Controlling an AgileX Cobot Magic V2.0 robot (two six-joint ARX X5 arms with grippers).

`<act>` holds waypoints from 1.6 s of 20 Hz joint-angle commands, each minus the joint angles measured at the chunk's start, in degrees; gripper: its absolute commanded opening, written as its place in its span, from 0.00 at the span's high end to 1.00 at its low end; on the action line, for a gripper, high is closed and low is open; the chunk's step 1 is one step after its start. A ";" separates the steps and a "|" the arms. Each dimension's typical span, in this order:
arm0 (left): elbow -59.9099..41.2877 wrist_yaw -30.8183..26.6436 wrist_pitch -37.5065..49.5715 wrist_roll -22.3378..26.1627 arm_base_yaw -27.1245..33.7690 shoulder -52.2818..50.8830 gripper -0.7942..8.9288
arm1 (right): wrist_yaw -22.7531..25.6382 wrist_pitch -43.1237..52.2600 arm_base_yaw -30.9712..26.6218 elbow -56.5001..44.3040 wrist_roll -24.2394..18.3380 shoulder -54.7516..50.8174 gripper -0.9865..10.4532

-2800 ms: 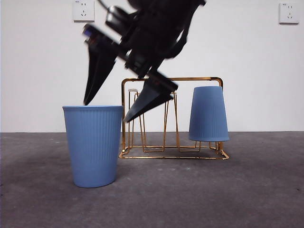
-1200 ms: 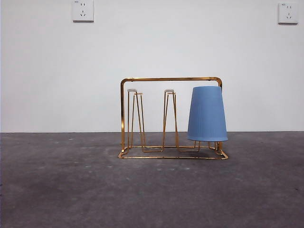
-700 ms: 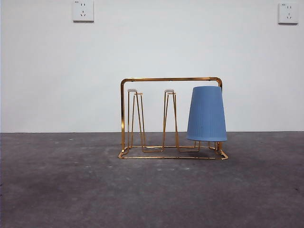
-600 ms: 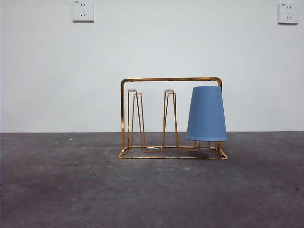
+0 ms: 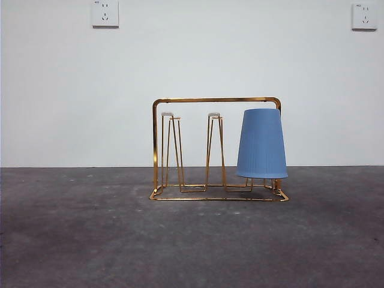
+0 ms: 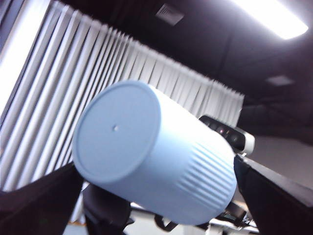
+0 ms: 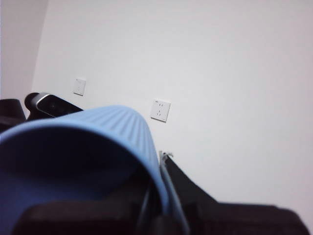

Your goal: Pick up cup 1,put cup 1 in the cup rack,pick up cup 2,put cup 2 in the cup rack

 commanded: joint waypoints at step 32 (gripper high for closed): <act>-0.17 -0.68 6.75 -6.69 0.13 1.57 0.93 | 1.27 -5.81 0.07 -0.68 -0.57 4.72 0.92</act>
